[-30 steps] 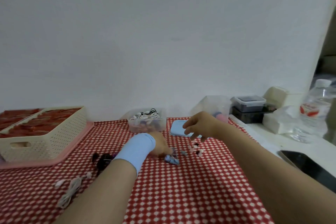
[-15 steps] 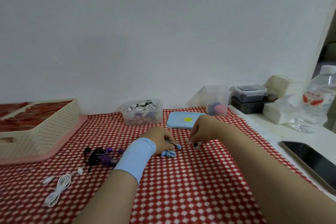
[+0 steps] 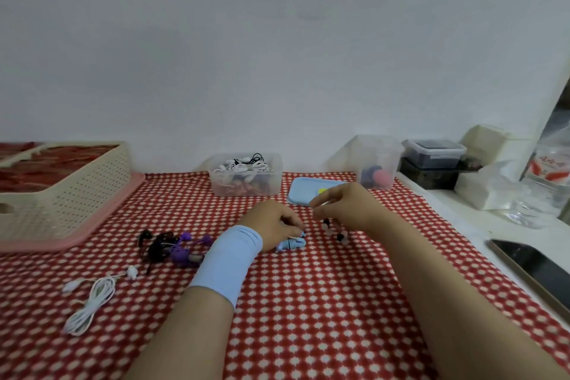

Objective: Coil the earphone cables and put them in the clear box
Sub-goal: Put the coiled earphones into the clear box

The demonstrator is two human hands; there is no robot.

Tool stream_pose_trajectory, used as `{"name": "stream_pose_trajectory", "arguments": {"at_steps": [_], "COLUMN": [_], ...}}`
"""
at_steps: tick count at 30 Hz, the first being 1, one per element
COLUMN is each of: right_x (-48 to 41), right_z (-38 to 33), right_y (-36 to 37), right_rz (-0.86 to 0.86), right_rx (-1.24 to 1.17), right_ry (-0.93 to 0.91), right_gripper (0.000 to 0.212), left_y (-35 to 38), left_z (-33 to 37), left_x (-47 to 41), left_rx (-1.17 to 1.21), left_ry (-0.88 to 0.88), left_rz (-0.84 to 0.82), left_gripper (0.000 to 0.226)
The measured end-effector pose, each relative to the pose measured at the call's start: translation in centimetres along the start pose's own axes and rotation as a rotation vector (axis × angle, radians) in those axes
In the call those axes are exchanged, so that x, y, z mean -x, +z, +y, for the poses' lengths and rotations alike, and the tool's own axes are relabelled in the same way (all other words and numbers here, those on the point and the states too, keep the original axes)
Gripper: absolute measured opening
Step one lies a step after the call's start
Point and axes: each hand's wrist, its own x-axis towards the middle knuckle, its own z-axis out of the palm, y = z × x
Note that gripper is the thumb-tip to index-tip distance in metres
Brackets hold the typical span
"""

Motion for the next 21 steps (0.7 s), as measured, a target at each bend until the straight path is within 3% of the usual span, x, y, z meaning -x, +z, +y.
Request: {"name": "stream_pose_trajectory", "arguments": {"at_steps": [2, 7, 12, 17, 21], "right_x": [0.5, 1.3, 1.5, 1.4, 1.3], "right_z": [0.0, -0.1, 0.0, -0.1, 0.1], "right_y": [0.6, 0.5, 0.5, -0.5, -0.4], "right_rz": [-0.007, -0.021, -0.063, 0.036, -0.066], "right_rx": [-0.106, -0.21, 0.071, 0.296, 0.431], "right_ry": [0.02, 0.019, -0.064, -0.077, -0.012], "right_gripper": [0.01, 0.009, 0.01, 0.003, 0.008], "left_y": [0.1, 0.3, 0.5, 0.7, 1.0], "left_z": [-0.1, -0.6, -0.5, -0.4, -0.5], "left_x": [0.1, 0.8, 1.7, 1.8, 1.6], "left_rx": [0.035, 0.405, 0.427, 0.522, 0.57], "left_ry": [0.015, -0.031, -0.018, -0.034, -0.054], "left_rz": [0.044, 0.271, 0.331, 0.352, 0.341], "left_gripper": [0.011, 0.013, 0.018, 0.017, 0.019]}}
